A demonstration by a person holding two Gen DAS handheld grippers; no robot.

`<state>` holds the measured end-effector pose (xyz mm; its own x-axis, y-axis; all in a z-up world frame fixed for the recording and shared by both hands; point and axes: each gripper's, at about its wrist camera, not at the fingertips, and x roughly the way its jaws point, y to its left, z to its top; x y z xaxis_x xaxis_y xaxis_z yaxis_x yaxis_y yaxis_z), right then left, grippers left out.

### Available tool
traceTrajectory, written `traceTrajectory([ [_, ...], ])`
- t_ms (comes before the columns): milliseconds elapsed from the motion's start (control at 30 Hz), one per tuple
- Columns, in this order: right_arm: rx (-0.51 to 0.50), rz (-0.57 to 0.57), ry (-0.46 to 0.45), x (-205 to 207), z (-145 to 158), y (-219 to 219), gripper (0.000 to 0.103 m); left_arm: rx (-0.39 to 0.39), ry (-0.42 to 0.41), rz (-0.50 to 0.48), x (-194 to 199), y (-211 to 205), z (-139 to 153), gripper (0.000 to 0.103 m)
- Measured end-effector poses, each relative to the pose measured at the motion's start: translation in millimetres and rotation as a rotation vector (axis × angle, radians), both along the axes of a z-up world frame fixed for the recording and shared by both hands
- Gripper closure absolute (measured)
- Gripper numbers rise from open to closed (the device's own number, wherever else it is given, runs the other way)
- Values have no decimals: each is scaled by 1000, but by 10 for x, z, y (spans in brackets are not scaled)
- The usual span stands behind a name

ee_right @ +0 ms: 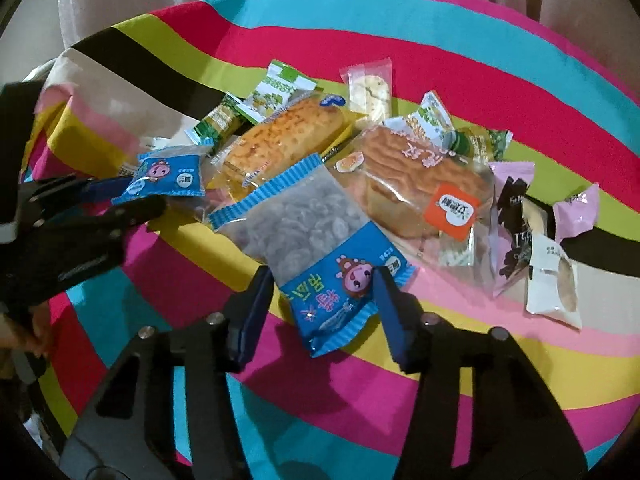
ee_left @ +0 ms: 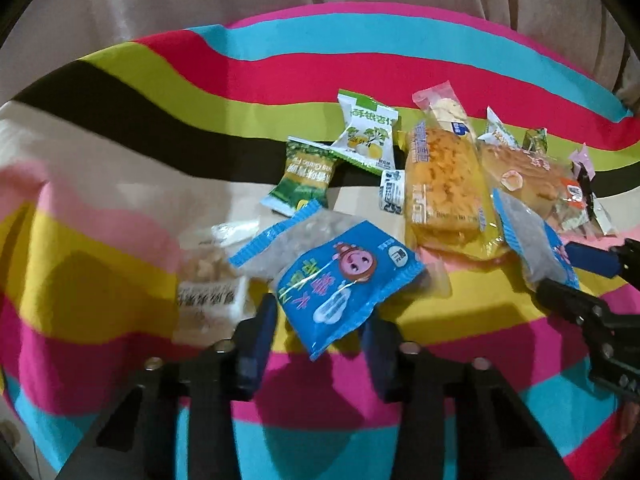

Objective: Organize snacks
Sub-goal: 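Grasp the small blue-edged candy bag with the left tool while the right tool grasps the large clear candy bag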

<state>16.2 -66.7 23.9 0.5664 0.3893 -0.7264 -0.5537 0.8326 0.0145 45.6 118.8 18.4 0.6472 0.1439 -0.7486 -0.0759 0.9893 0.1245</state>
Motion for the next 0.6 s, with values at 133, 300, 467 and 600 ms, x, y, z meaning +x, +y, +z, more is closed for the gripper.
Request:
traceTrajectory([
  [133,27,4,4,15,17,-26,51,-35,-38,-4,-8,56,38,91],
  [300,99,8,19,-20,40,-141,53,-117,-114,-12,-260,104,190,96],
  [467,181,5,67,-201,64,-284,56,-173,-132,-62,-569,28,227,99],
  [600,193,-8,70,-518,53,-486,62,-146,-119,-118,-808,-137,203,99],
])
